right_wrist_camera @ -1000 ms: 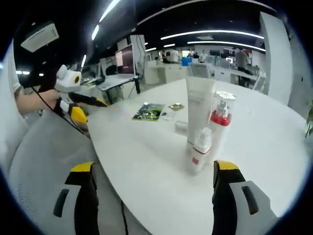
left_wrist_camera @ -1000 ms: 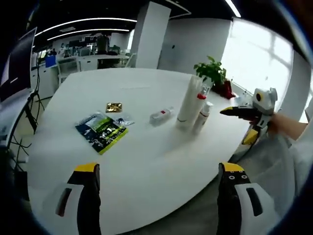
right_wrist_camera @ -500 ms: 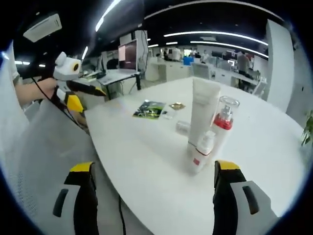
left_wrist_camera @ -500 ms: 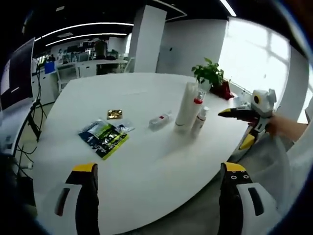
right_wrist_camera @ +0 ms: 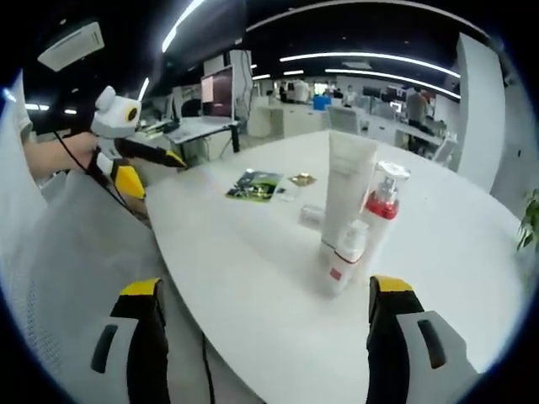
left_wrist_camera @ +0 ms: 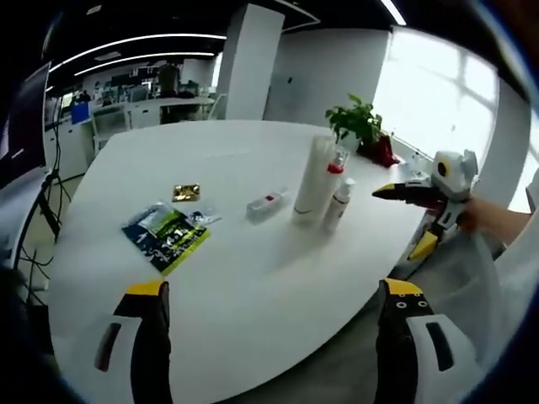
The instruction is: Arrange the skincare products in the storage area until every visible bottle or jar stands upright without overlapping.
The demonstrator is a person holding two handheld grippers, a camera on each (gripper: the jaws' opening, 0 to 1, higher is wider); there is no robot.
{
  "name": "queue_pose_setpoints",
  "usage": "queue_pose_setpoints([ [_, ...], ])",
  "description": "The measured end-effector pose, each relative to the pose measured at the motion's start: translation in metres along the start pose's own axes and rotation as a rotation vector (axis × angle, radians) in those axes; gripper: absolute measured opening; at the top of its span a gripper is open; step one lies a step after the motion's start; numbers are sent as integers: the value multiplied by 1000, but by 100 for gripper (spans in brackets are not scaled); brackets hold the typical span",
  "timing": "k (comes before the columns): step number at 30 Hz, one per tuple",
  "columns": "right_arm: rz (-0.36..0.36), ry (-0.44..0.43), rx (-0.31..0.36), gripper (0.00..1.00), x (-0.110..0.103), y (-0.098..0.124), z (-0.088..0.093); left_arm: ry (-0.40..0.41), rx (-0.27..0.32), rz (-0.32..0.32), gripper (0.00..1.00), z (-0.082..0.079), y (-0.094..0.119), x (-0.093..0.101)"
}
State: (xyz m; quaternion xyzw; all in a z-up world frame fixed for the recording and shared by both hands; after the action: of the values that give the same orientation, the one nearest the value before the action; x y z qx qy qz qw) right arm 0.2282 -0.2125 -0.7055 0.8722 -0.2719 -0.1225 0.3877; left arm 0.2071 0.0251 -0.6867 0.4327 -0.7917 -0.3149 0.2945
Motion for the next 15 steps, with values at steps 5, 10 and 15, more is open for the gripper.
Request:
queue_pose_setpoints([
  [5,-1,10,-11,99,-1,-1,2,-51,-34,6,96,-6,-14,7],
  [10,-6,5,-15,99,-2,-1,2,-99,-66,17,95,-14,-27,8],
  [15,-15,-6,-17,99,-2,-2,3,-169,-99,30,94,-27,-42,9],
])
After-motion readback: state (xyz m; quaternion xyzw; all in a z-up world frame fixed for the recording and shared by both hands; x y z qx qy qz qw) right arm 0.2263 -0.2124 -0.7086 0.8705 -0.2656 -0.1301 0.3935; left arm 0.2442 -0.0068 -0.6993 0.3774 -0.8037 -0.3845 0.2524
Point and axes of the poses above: the point that each gripper's makers call its tool centre point, and the gripper's own axes: y roughly backward along the fingers, x roughly to its right, z roughly out of its underside, the point moved 3 cm from there along y, roughly backward along the fingers, and after that the axes turned 15 degrees about -x, right-handed, at the moved point
